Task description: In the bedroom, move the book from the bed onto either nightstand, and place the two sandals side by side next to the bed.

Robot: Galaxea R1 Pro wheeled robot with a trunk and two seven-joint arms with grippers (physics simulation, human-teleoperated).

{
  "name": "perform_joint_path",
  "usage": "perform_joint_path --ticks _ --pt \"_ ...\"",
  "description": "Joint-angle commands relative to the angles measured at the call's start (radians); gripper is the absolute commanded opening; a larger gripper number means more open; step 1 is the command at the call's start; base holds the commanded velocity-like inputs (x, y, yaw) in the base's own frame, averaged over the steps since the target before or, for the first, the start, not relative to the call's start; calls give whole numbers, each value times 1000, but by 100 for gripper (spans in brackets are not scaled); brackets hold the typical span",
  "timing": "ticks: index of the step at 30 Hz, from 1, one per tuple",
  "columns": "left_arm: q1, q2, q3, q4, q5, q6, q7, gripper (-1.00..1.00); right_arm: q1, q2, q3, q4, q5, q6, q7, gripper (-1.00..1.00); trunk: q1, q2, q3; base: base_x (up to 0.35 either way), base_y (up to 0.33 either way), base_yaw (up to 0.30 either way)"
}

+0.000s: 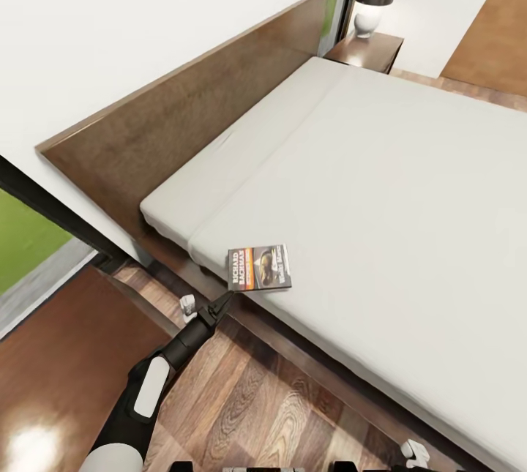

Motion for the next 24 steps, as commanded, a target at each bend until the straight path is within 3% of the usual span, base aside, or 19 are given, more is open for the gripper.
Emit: perform_joint_path --ticks 1,18,24 --pt "-1 -1 3 0 3 8 -2 100 -1 0 -9 1 7 7 3 100 4 -8 -4 0 0 0" --pt "0 0 4 0 3 8 -2 100 -1 0 -9 1 7 7 3 100 69 -127 -57 0 0 0" --pt "-1 0 5 0 3 8 -2 100 -1 0 -9 1 7 7 3 100 69 -127 -57 0 0 0"
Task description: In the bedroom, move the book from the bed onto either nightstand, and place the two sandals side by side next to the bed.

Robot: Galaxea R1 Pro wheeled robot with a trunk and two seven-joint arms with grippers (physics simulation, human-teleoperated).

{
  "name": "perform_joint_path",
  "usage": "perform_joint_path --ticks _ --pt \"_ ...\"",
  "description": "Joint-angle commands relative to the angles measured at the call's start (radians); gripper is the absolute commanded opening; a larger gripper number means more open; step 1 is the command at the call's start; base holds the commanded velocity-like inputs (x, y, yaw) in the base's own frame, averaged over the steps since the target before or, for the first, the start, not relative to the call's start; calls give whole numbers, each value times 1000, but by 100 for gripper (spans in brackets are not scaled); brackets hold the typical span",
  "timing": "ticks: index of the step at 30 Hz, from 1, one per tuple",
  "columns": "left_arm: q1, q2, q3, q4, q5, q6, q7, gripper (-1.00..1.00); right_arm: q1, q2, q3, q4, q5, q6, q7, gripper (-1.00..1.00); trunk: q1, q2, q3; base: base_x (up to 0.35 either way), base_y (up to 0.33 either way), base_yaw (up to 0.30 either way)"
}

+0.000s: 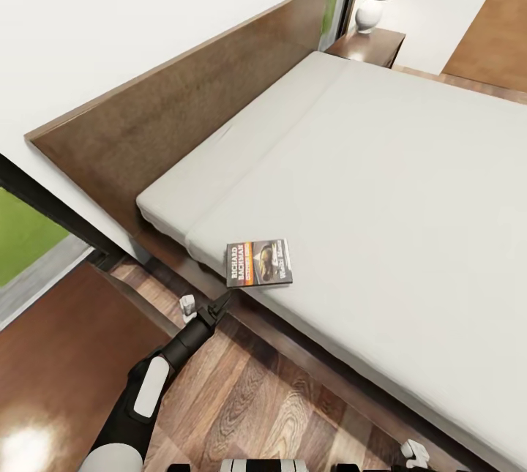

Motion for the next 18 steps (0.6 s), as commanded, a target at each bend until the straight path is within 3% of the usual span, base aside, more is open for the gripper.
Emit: perform_joint_path --ticks 1,9,18 --pt "-1 -1 3 0 3 8 -2 100 -1 0 -9 1 7 7 3 100 0 0 0 0 0 0" --pt "0 0 3 0 3 8 -2 100 -1 0 -9 1 7 7 3 100 0 0 0 12 0 0" --pt "0 0 3 0 3 8 -3 100 -1 -1 -9 1 7 7 3 100 0 0 0 154 0 0"
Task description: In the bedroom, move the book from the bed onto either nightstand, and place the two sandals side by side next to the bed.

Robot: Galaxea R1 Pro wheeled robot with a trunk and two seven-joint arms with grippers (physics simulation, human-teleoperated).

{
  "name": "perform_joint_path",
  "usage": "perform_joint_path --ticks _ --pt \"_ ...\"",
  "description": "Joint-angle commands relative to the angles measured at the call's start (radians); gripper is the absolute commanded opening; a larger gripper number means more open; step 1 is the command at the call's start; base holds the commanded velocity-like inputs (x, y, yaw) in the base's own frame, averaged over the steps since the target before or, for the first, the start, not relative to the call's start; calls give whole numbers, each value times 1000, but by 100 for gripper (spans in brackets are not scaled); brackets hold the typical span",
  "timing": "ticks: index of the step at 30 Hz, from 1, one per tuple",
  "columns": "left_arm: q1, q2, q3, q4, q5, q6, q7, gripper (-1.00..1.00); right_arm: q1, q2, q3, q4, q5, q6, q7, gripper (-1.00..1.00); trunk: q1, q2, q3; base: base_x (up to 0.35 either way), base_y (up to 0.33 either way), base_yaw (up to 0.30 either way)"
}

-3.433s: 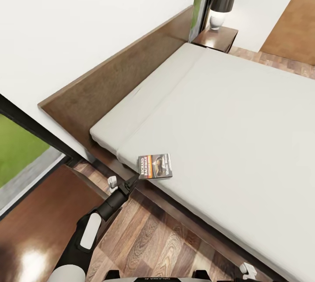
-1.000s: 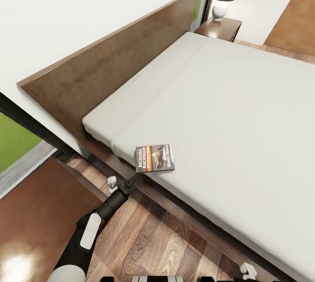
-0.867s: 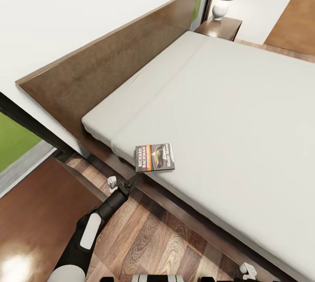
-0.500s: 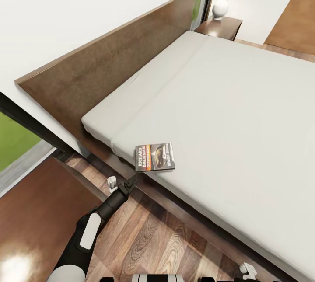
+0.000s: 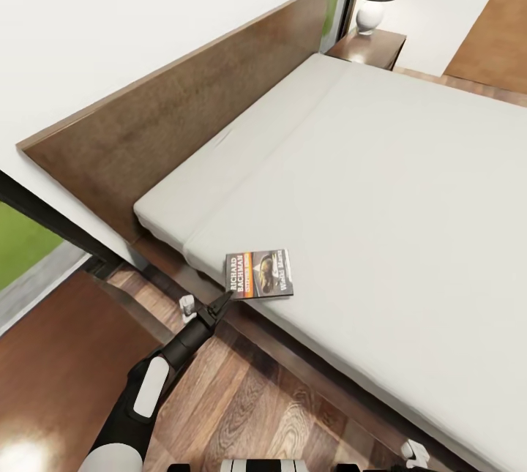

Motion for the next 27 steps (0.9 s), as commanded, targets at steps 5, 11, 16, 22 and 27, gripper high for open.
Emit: perform_joint_path --ticks 5,11,16,22,27 --pt "0 -1 3 0 3 8 -2 100 -1 0 -9 1 7 7 3 100 0 0 -1 11 0 0" --pt "0 -1 3 0 3 8 -3 100 -1 0 -9 1 7 7 3 100 0 0 -1 1 0 0" --pt "0 -1 3 0 3 8 -2 100 -1 0 -9 1 7 7 3 100 0 0 -1 4 0 0" --pt "0 -1 3 0 3 8 -3 100 -1 0 -9 1 7 7 3 100 0 0 -1 118 0 0" --pt "0 -1 3 0 3 8 -3 100 -1 0 -9 1 7 7 3 100 0 0 -1 17 0 0"
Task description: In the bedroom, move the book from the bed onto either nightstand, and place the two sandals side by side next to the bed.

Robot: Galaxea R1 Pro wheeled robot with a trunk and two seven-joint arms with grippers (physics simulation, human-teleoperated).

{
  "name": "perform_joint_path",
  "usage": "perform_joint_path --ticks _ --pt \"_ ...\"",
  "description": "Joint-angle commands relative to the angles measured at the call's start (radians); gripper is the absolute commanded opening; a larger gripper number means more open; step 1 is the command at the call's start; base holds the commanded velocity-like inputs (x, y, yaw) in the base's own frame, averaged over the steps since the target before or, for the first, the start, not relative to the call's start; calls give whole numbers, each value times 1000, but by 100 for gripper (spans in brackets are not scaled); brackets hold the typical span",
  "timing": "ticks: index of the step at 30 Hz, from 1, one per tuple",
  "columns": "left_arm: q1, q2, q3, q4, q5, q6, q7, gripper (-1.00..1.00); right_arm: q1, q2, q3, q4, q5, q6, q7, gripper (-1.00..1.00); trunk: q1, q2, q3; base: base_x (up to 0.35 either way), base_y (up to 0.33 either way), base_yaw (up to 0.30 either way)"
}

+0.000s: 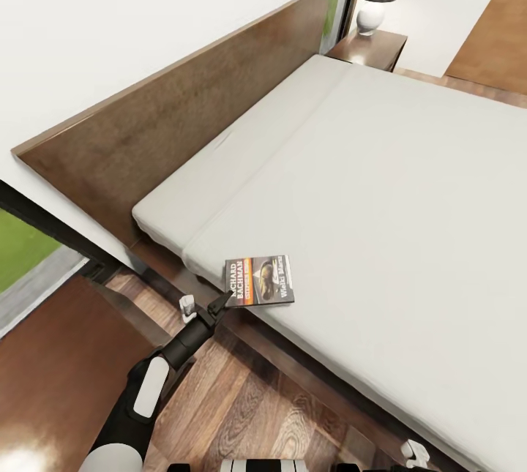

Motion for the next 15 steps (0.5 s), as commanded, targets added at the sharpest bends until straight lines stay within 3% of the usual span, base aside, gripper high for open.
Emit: perform_joint_path --ticks 1,15 --pt "-1 -1 3 0 3 8 -2 100 -1 0 -9 1 7 7 3 100 0 0 0 4 0 0" --pt "-1 -2 3 1 4 9 -1 100 -1 0 -9 1 7 7 3 100 0 0 0 0 0 0"
